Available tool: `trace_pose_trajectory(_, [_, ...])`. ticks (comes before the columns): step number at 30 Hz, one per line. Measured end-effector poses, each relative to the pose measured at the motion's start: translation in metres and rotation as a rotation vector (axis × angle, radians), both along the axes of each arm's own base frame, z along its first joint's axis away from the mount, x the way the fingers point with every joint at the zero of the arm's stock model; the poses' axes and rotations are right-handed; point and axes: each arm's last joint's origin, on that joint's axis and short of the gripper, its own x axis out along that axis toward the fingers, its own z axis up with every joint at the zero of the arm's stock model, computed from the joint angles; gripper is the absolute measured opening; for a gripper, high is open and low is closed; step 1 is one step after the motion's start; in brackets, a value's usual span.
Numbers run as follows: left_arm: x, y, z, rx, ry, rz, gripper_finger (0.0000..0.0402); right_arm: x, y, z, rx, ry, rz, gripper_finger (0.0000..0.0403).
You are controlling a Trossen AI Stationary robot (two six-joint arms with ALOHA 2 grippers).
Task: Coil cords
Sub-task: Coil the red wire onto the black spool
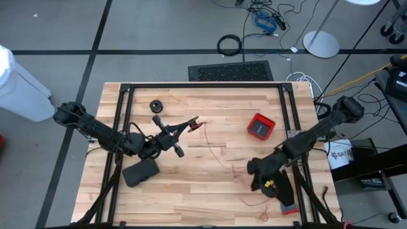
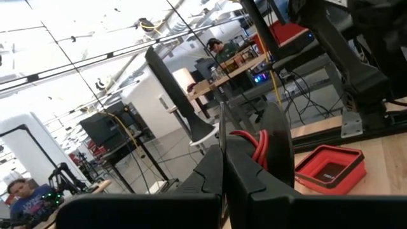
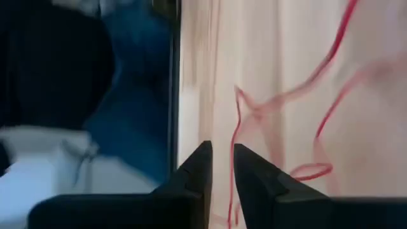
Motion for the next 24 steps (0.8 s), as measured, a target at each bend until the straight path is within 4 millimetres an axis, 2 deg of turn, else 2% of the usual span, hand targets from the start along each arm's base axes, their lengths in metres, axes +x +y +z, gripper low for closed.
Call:
trace_pose_trajectory(5, [0.000,0.000,0.000,0.000,0.000,0.000,0.0000,-0.010,-0.011,0.025,-0.086,-0.196,-0.088,0.0071])
trace_pose_trajectory(10, [0.000,0.000,0.000,-0.001,0.002,0.001,0.0000,-0.007,-0.019,0.031,-0.281,-0.359,-0.260,0.0084])
trace_pose_trajectory(18, [0.000,0.000,0.000,-0.001,0.002,0.001,0.0000,0.034,-0.020,0.025,-0.487,-0.600,-0.360,0.0102])
trace_pose_trajectory(24, [0.000,0.000,-0.001,-0.018,-0.006,-0.004,0.0000,0.064,-0.033,0.007,-0.648,-0.640,-0.451,0.0097])
